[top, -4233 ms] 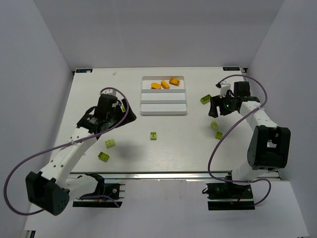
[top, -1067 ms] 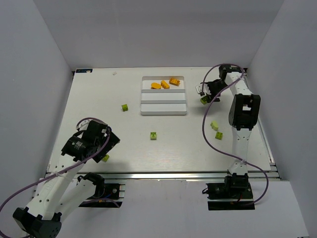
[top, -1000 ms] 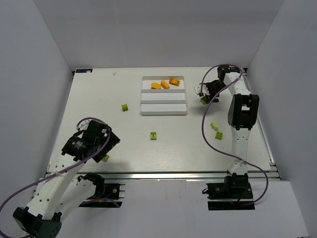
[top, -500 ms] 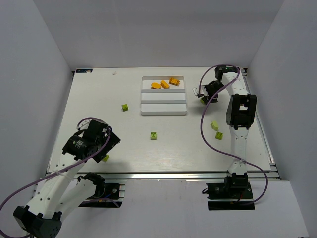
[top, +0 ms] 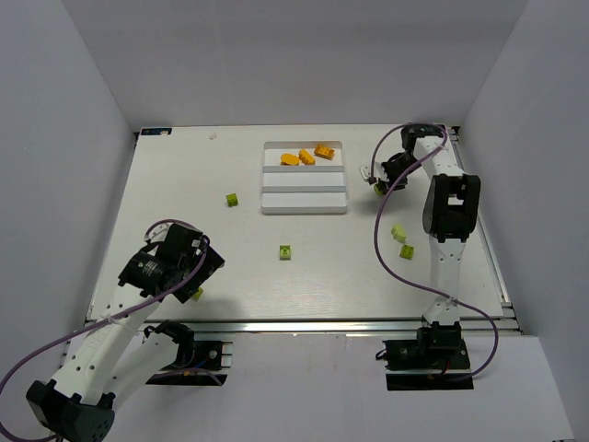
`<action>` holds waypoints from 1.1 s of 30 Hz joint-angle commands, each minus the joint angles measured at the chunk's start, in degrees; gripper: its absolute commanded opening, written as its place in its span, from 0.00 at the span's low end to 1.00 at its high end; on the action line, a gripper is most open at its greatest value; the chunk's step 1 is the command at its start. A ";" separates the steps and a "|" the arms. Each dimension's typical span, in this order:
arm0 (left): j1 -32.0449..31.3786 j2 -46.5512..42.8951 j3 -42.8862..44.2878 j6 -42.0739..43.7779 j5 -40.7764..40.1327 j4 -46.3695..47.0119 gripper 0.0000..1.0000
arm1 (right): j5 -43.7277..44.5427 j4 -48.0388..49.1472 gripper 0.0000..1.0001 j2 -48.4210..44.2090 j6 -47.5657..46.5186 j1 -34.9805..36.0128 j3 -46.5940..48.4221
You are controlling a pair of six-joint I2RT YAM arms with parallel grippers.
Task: Sort the legos into containers by color
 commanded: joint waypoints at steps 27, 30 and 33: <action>0.21 8.07 -3.70 2.50 -5.53 3.88 0.98 | -11.80 31.78 0.04 -10.67 63.82 16.61 0.21; 0.21 7.37 -4.14 1.71 -5.27 3.88 0.98 | -10.31 36.18 0.06 -9.43 64.71 17.49 -1.63; 0.21 6.49 -4.49 1.18 -5.26 3.88 0.98 | -9.43 37.51 0.07 -7.85 64.19 18.02 -1.63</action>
